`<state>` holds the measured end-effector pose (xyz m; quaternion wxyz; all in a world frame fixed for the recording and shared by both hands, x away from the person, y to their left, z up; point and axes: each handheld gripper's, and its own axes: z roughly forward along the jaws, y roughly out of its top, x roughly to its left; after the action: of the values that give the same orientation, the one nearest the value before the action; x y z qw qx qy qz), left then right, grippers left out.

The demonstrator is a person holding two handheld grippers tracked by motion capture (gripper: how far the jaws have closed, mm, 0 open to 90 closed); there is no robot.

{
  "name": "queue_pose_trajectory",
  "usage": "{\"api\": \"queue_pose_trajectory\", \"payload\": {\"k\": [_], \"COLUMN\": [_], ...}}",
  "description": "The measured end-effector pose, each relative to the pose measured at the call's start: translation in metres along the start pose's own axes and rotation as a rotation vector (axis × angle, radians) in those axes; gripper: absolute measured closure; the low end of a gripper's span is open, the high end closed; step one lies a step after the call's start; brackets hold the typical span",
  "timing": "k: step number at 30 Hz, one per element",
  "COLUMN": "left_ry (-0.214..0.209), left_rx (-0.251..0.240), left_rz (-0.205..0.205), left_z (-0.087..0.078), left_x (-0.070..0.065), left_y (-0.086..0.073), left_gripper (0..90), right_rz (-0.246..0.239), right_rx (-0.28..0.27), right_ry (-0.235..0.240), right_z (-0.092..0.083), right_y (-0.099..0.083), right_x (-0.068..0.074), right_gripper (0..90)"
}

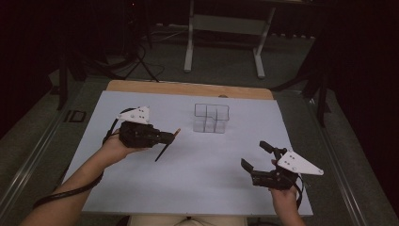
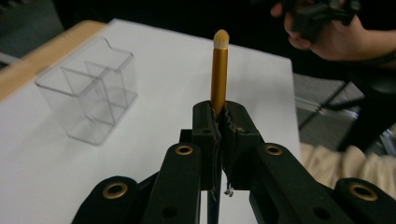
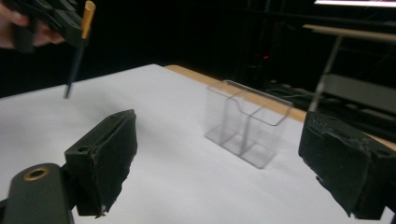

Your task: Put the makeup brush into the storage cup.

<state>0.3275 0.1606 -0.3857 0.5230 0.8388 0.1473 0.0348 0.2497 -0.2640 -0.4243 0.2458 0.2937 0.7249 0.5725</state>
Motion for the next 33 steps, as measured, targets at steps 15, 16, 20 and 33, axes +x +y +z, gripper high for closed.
{"api": "queue_pose_trajectory", "payload": {"k": [15,16,20,33], "left_ry": [0.047,0.054,0.035,0.013], "left_rx": [-0.171,-0.177,-0.217,-0.314], "left_rz": [0.008,0.013,0.013,0.027], "left_z": [0.0,0.001,0.006,0.014], "left_x": [-0.016,-0.017,-0.022,-0.036], "left_y": [0.011,0.011,0.012,0.022], "left_gripper": [85.2,85.2,85.2,85.3], "right_rz": [0.025,0.022,-0.019,0.01], "right_rx": [0.043,0.048,0.077,0.072], "right_ry": [0.174,0.186,0.23,0.428], "right_z": [0.033,0.035,0.044,0.074], "right_y": [0.031,0.032,0.034,0.037], "right_x": [0.017,0.019,0.024,0.034], "right_gripper": [11.5,11.9,16.7,28.3]}}
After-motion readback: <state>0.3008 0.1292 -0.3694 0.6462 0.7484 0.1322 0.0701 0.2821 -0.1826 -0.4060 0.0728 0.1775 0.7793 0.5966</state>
